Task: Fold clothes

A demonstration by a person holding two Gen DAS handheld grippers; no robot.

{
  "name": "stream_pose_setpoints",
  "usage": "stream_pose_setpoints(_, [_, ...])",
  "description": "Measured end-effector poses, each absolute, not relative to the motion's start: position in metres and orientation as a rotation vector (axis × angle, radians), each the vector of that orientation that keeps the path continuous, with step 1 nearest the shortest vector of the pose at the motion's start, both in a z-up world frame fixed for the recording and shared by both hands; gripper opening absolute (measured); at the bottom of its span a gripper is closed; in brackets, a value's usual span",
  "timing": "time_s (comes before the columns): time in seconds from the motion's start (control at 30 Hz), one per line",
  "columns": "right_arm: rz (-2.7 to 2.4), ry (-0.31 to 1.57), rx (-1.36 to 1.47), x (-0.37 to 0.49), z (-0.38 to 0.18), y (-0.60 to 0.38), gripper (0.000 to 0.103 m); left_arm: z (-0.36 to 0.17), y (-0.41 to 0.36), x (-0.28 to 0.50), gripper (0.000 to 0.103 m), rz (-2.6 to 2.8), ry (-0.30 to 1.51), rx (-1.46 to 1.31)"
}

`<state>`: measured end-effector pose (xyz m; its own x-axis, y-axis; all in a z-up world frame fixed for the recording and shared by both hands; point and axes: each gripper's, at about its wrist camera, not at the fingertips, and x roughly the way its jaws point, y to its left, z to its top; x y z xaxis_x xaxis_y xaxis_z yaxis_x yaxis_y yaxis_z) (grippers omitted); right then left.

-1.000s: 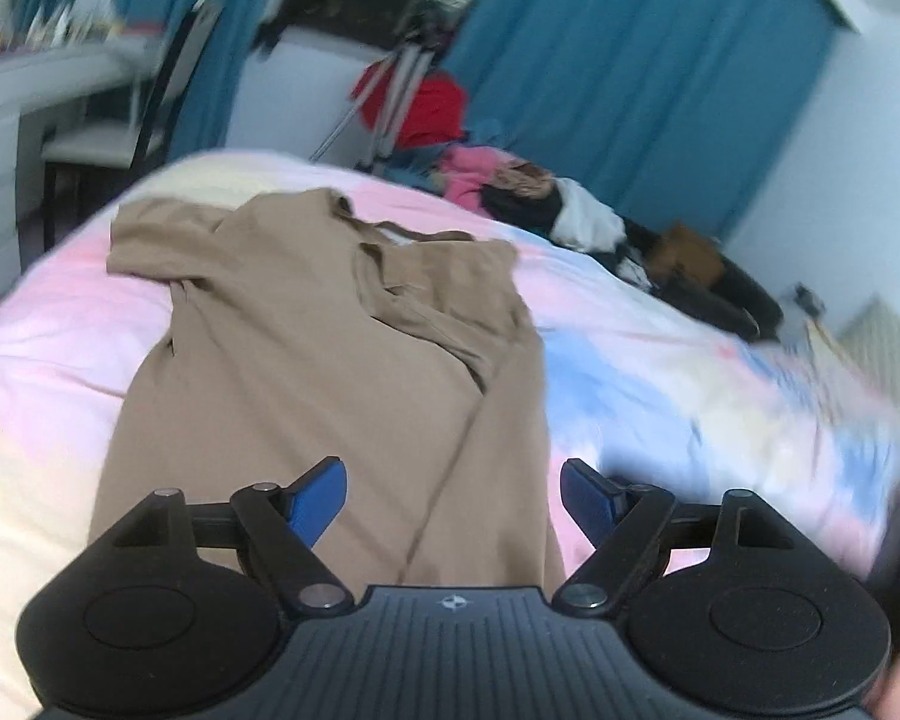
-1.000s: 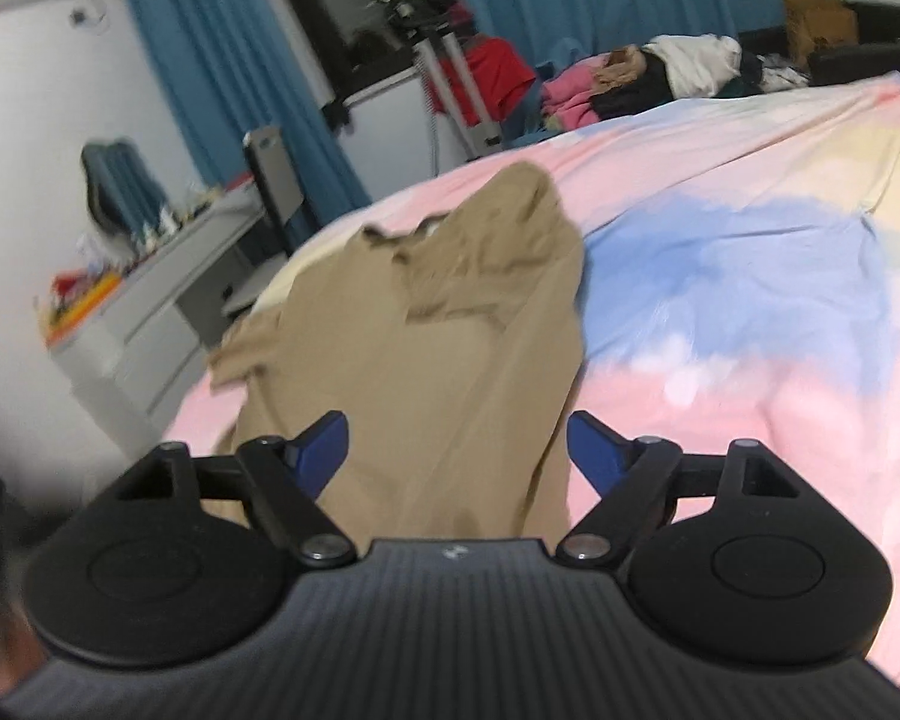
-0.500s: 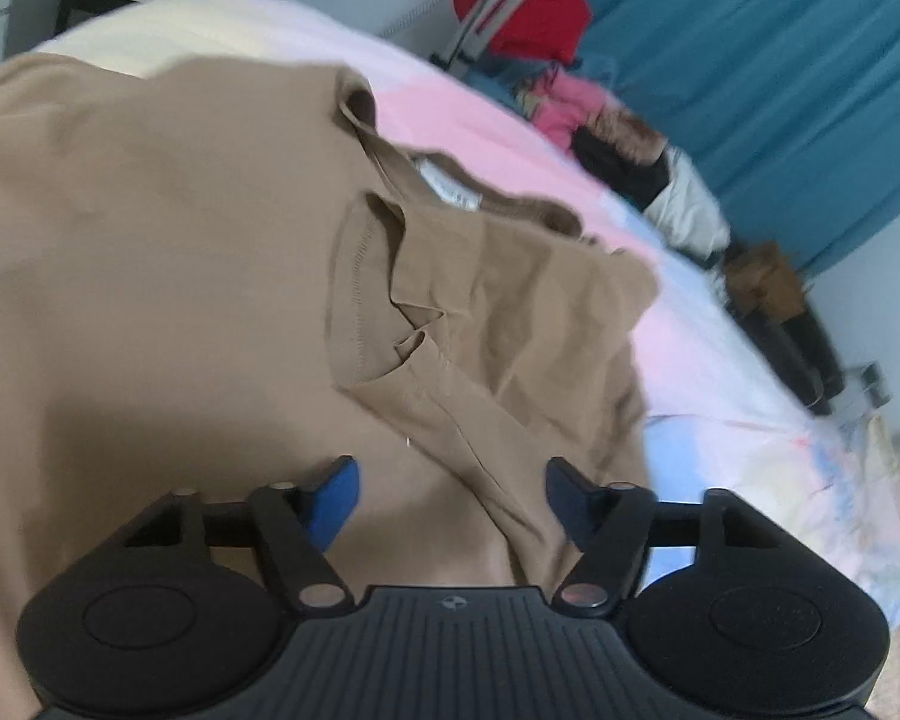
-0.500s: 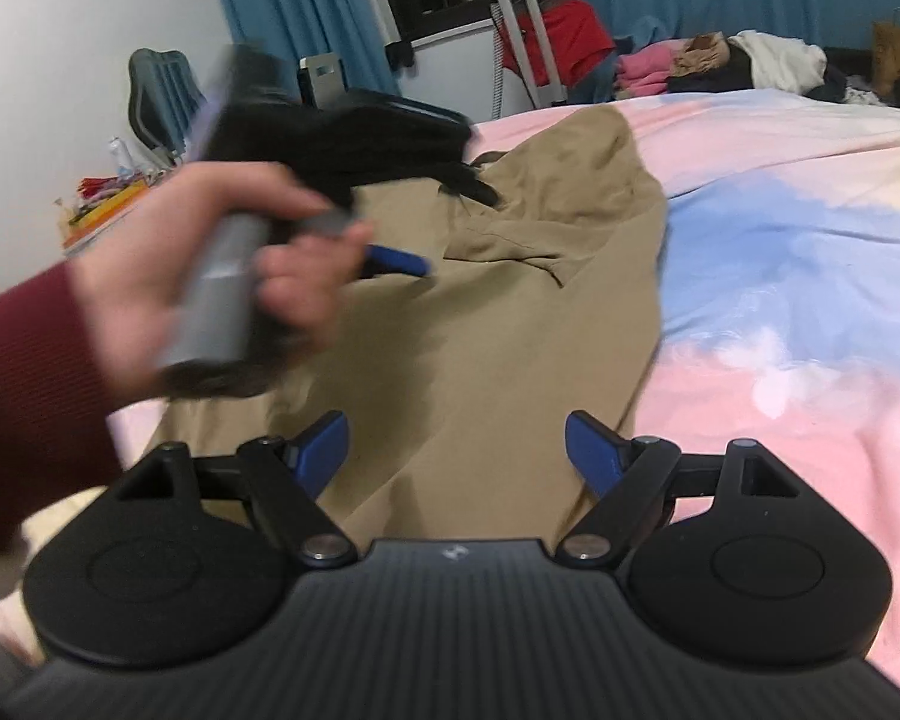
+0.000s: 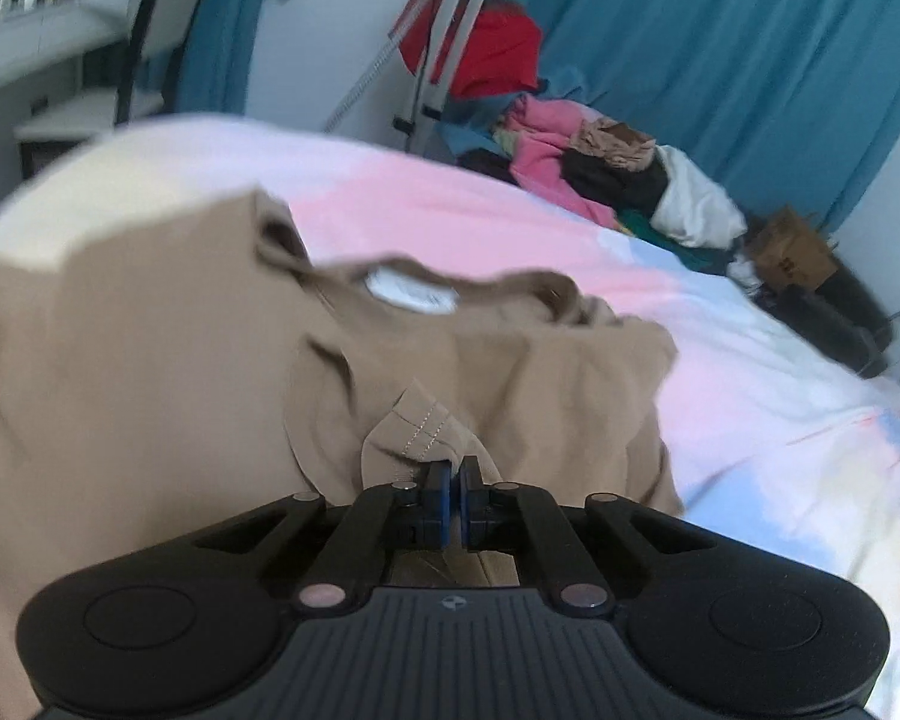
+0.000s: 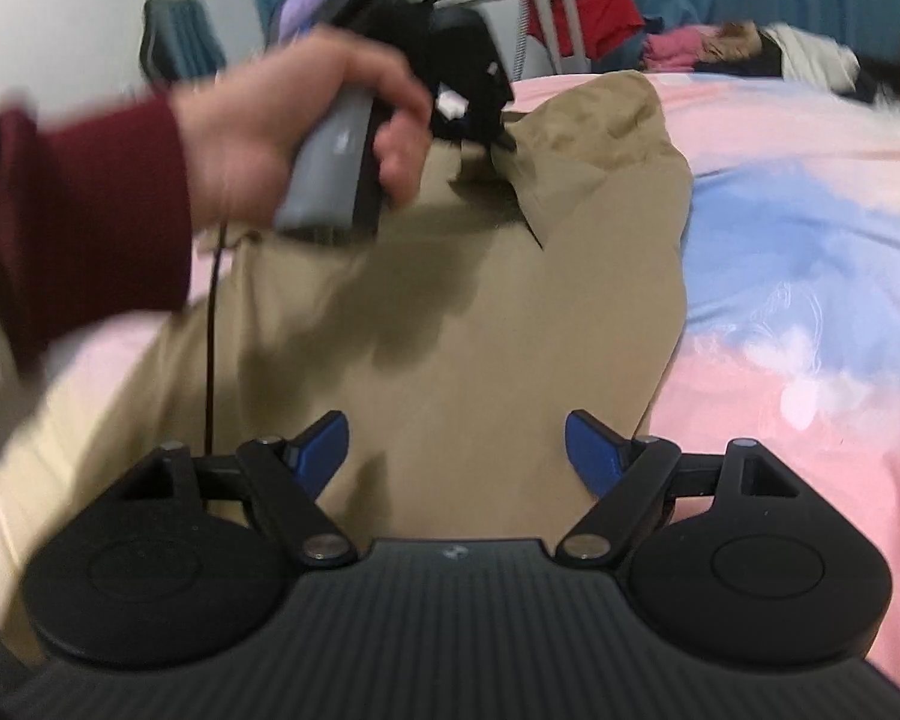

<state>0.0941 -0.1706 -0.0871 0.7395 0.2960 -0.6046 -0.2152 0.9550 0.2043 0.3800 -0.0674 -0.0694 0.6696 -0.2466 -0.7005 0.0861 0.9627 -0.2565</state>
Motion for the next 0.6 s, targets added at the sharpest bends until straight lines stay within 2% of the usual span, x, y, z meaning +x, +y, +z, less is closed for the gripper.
stream_pose_setpoints(0.4, [0.289,0.738,0.12,0.098,-0.092,-0.174,0.081,-0.067,-0.055,0.392,0.006,-0.04,0.809,0.014])
stream_pose_setpoints(0.53, [0.304,0.713,0.159,0.099,-0.089,-0.182,0.081,-0.071,-0.042,0.372,0.025,-0.105,0.814,0.004])
stream_pose_setpoints(0.6, [0.299,0.689,0.179,0.098,-0.085,-0.187,0.081,-0.068,-0.033,0.355,0.03,-0.155,0.825,-0.031])
